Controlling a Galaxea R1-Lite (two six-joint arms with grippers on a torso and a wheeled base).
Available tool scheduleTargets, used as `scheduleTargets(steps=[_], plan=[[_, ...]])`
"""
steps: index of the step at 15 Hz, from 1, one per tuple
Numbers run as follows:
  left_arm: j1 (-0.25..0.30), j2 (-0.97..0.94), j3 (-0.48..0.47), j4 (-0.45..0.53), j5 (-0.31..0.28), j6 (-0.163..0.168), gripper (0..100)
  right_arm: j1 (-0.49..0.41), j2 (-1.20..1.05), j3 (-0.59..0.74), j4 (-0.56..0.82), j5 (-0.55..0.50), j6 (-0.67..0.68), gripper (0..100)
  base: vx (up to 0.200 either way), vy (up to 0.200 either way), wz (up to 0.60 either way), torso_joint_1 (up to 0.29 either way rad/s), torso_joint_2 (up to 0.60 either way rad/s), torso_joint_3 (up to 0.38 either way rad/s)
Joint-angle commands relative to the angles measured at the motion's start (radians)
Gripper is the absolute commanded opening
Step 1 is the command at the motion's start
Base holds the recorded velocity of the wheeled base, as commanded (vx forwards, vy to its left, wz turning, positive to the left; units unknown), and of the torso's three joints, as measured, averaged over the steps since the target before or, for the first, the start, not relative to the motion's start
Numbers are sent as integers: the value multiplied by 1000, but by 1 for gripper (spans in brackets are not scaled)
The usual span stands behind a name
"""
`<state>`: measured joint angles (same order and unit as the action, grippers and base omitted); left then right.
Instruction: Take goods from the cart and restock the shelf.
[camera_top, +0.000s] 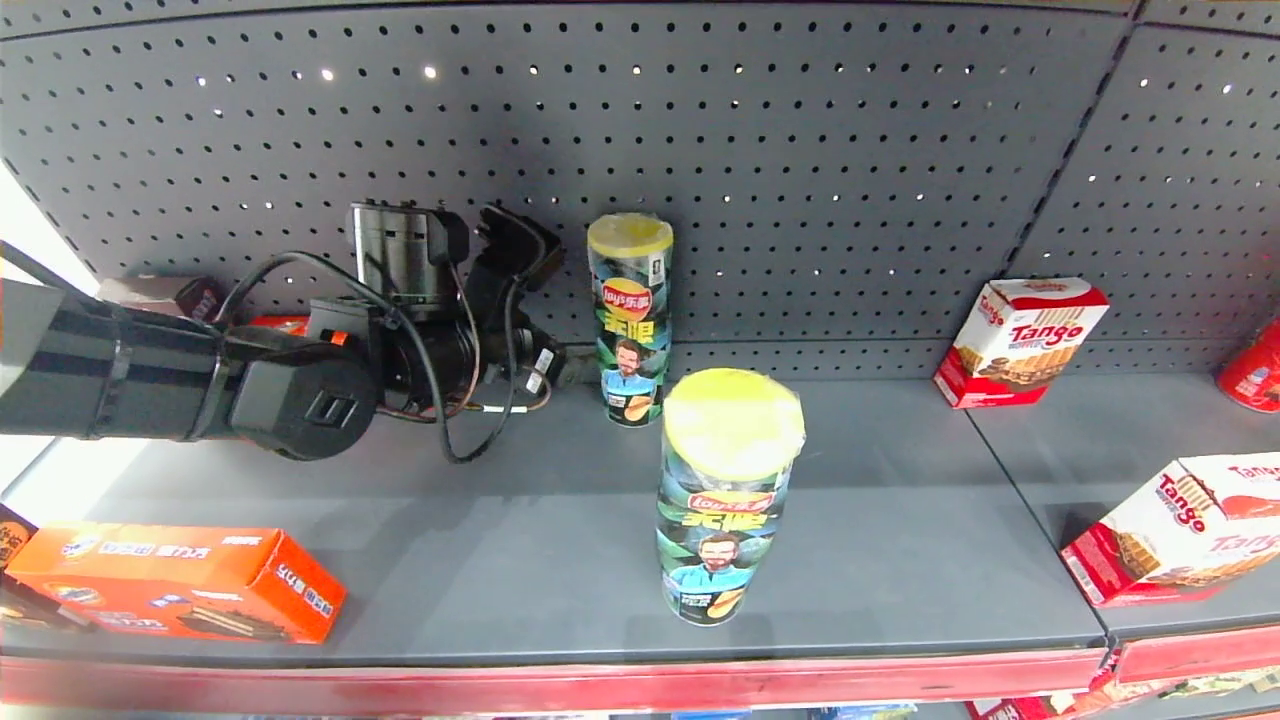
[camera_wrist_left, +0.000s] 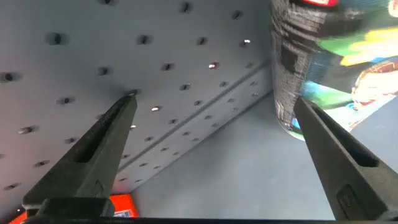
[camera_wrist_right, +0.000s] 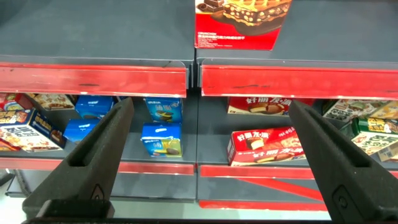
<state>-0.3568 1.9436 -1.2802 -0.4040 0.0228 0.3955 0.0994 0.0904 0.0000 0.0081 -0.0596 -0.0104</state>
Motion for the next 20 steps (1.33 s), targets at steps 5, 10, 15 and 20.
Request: scheduleTargets(steps=[5,10,15,20], plan=[[-54,26,-1,7,13,-18,100,0,2,0,0,0,0,100,0,0,0,0,0,0],[-83,8,21,5,23,-30,100,0,2,0,0,0,0,100,0,0,0,0,0,0],[-122,-2,21,10,60,-69,100,0,2,0,0,0,0,100,0,0,0,0,0,0],[-146,24,-19,11,82,-76,100,0,2,0,0,0,0,100,0,0,0,0,0,0]])
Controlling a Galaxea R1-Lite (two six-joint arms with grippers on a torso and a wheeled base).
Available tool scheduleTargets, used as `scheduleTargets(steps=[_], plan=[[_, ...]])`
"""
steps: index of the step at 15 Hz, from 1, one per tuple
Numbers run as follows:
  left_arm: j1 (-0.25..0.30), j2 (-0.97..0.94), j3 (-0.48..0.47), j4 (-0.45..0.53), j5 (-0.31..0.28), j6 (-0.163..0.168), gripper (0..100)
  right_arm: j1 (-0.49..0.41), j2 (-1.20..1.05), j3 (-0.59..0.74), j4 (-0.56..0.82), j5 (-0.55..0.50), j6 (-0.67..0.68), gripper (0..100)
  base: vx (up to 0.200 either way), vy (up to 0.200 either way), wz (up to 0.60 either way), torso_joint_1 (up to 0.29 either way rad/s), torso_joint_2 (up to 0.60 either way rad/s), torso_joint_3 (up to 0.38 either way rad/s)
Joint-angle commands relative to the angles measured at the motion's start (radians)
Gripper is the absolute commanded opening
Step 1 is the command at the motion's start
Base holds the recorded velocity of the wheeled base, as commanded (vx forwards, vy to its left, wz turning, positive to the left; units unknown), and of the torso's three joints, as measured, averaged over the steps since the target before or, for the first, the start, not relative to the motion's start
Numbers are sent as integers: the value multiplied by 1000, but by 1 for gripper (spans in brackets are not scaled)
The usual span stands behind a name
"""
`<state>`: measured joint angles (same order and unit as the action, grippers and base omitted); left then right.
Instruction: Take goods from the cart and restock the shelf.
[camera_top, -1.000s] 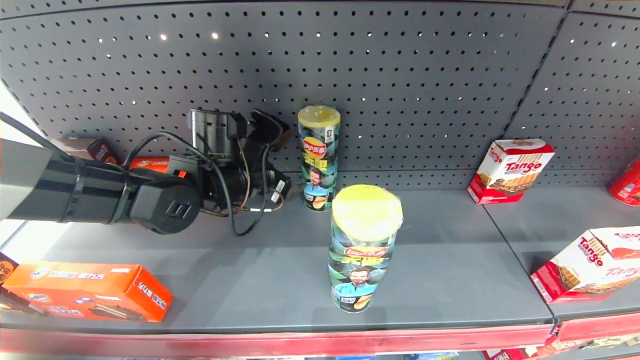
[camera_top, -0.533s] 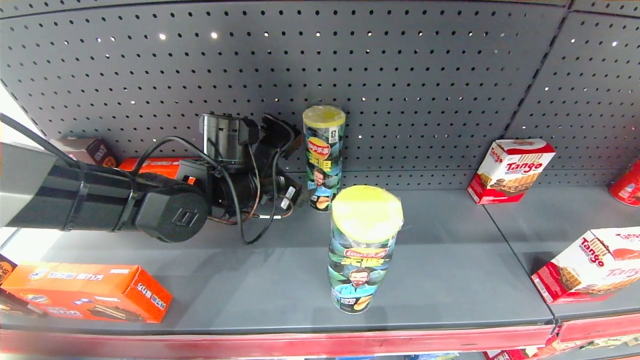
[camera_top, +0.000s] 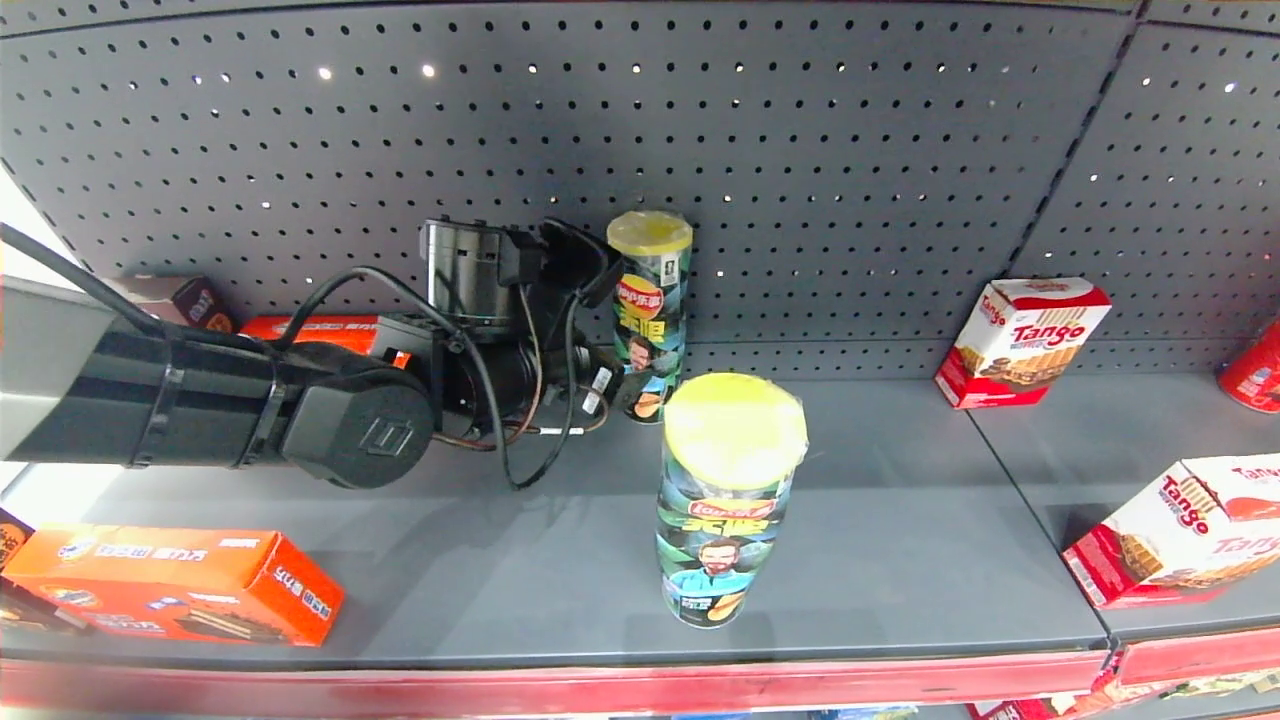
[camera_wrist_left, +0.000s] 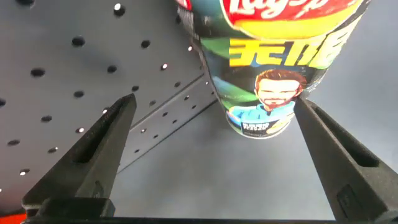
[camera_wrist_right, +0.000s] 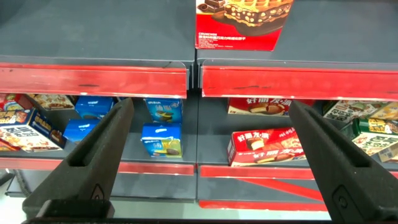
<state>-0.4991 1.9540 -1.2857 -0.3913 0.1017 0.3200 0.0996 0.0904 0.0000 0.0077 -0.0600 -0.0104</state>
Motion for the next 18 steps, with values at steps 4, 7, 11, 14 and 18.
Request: scheduleTargets(steps=[4,7,11,14,18], plan=[[-22,39,-52,2,35,-13,100,0,2,0,0,0,0,100,0,0,0,0,0,0],[-30,45,-63,2,35,-15,100,0,2,0,0,0,0,100,0,0,0,0,0,0],[-39,25,-40,2,72,-30,100,0,2,0,0,0,0,100,0,0,0,0,0,0],[-30,-72,59,2,75,-30,100,0,2,0,0,0,0,100,0,0,0,0,0,0],[25,-87,95,-1,125,-30,100,0,2,0,2,0,0,100,0,0,0,0,0,0]])
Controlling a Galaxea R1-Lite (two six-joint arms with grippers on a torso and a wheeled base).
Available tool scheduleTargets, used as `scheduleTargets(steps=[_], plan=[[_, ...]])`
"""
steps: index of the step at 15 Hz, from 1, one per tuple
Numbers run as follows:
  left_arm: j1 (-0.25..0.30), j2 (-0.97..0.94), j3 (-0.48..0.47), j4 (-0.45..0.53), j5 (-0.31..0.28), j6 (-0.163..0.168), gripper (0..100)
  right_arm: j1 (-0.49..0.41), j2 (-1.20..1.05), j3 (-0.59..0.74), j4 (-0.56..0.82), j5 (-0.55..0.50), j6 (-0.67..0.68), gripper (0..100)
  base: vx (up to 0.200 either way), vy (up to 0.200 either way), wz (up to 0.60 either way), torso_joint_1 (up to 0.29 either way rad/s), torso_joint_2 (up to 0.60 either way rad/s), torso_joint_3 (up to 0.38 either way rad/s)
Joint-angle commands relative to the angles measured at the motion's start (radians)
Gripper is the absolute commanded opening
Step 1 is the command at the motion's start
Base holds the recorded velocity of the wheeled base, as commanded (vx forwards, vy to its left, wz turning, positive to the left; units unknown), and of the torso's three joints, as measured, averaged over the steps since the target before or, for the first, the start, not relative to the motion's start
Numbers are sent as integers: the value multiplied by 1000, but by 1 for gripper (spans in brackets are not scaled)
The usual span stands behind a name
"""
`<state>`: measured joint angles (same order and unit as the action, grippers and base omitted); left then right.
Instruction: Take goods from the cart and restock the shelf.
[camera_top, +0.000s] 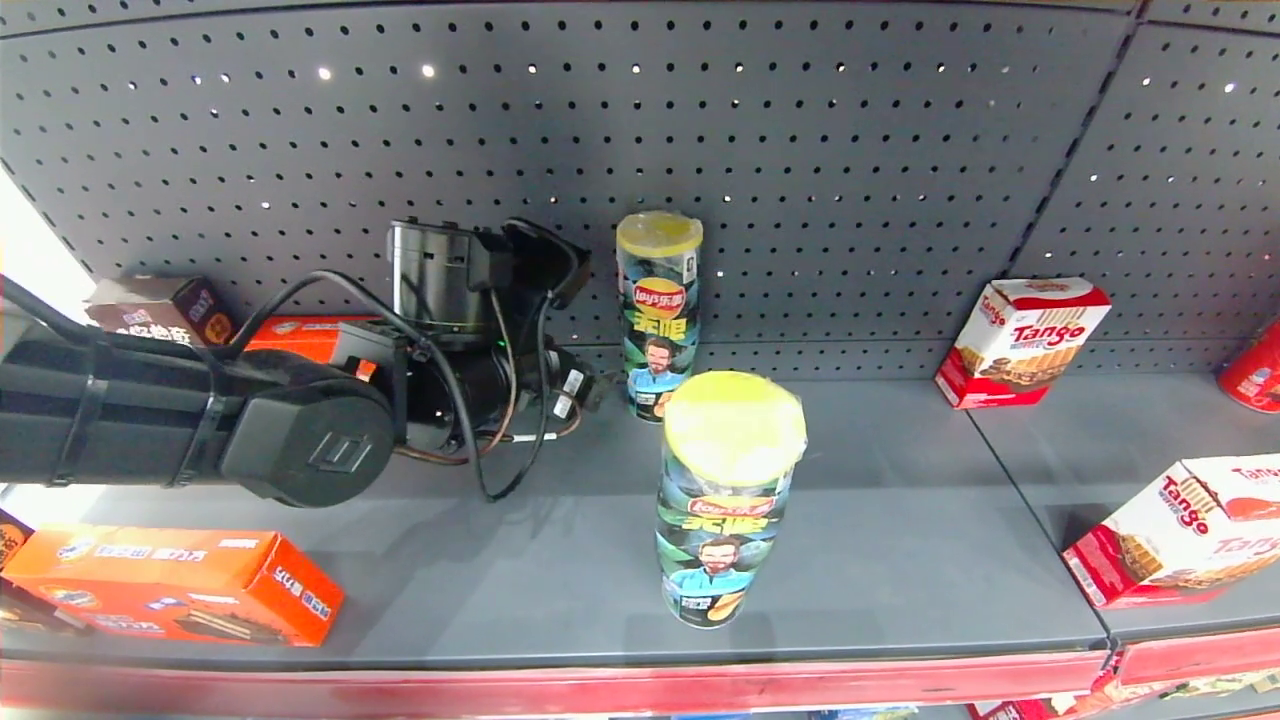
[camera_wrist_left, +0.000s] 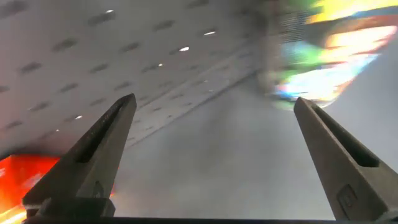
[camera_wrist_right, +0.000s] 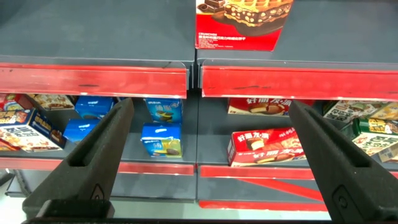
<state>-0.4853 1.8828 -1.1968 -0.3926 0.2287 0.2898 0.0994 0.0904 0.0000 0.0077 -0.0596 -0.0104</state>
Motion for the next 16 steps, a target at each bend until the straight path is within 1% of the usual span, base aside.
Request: scheduleTargets(steps=[1,4,6,7,8,13,16], plan=[[34,-13,3,0,12,0,100,0,2,0,0,0,0,100,0,0,0,0,0,0],[47,24,-3,-9,11,0,100,0,2,0,0,0,0,100,0,0,0,0,0,0],[54,53,-24,-12,9,-4,100,0,2,0,2,0,0,100,0,0,0,0,0,0],[51,73,-50,-11,8,-21,100,0,2,0,0,0,0,100,0,0,0,0,0,0],[47,82,-64,-9,6,-27,100,0,2,0,0,0,0,100,0,0,0,0,0,0],[25,110,-98,-3,6,-27,100,0,2,0,0,0,0,100,0,0,0,0,0,0],[14,119,-101,0,4,-31,100,0,2,0,2,0,0,100,0,0,0,0,0,0]])
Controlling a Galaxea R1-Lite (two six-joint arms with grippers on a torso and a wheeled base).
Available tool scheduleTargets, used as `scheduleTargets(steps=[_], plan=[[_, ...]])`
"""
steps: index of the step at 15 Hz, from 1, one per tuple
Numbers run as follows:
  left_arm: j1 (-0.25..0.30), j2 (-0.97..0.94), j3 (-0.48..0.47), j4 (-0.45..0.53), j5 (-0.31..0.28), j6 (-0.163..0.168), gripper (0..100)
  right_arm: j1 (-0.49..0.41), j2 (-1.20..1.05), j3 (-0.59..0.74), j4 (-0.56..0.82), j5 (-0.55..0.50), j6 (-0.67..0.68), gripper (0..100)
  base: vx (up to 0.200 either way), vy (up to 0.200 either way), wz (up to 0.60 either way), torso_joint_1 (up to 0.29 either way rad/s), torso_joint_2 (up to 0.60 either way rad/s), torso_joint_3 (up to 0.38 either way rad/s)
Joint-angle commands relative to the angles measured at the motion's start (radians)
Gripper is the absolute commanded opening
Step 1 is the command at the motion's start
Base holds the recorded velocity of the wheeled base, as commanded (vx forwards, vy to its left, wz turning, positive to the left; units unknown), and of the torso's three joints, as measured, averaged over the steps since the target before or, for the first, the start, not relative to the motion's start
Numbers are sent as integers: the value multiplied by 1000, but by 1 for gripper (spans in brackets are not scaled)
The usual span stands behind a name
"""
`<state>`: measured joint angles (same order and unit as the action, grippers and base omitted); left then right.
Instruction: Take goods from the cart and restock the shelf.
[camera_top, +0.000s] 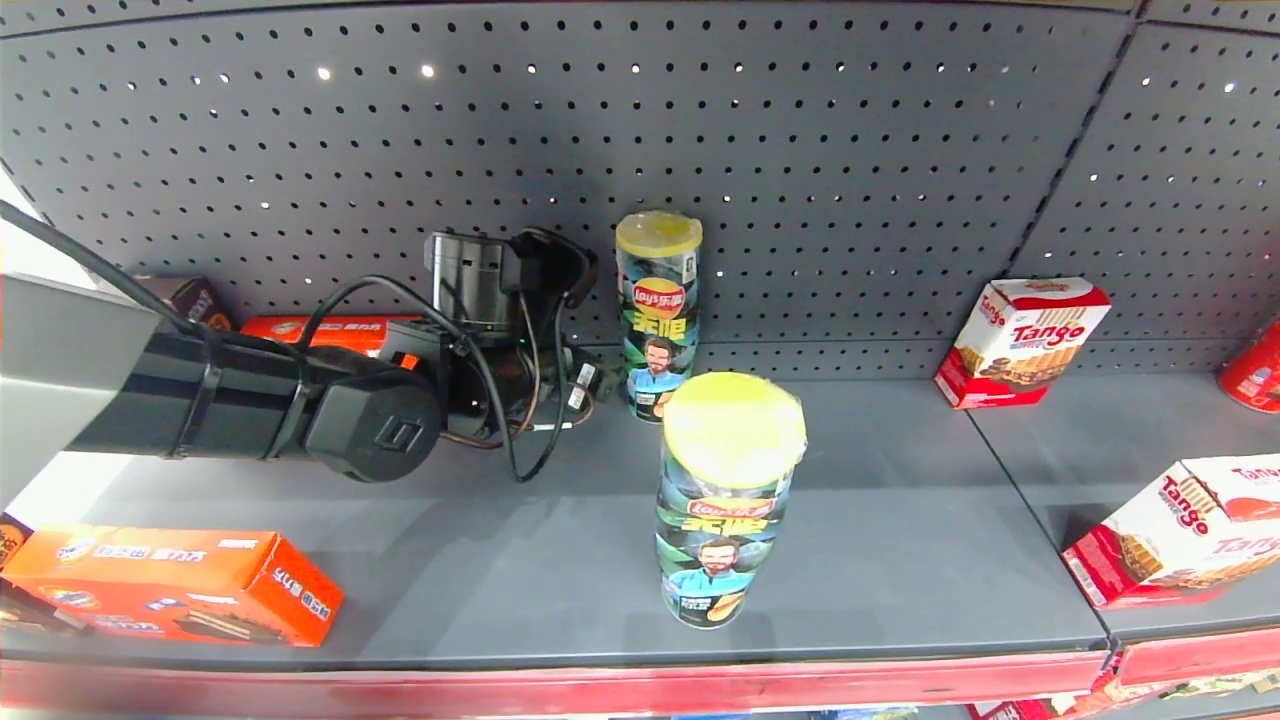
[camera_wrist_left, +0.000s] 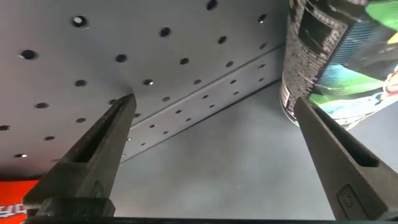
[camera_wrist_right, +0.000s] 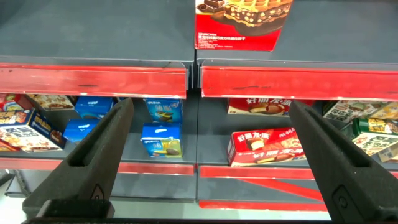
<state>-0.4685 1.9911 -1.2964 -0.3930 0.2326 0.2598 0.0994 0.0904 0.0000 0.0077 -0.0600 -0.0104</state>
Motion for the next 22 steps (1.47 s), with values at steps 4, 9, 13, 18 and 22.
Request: scheduleTargets(steps=[4,9,13,18,22], plan=[[-19,23,-12,3,1,-22,100,0,2,0,0,0,0,100,0,0,0,0,0,0],[-30,25,-18,3,1,-22,100,0,2,0,0,0,0,100,0,0,0,0,0,0],[-45,22,-15,3,4,-34,100,0,2,0,0,0,0,100,0,0,0,0,0,0],[-48,-135,6,77,17,-48,100,0,2,0,0,0,0,100,0,0,0,0,0,0],[-68,-281,94,98,88,-45,100,0,2,0,0,0,0,100,0,0,0,0,0,0]])
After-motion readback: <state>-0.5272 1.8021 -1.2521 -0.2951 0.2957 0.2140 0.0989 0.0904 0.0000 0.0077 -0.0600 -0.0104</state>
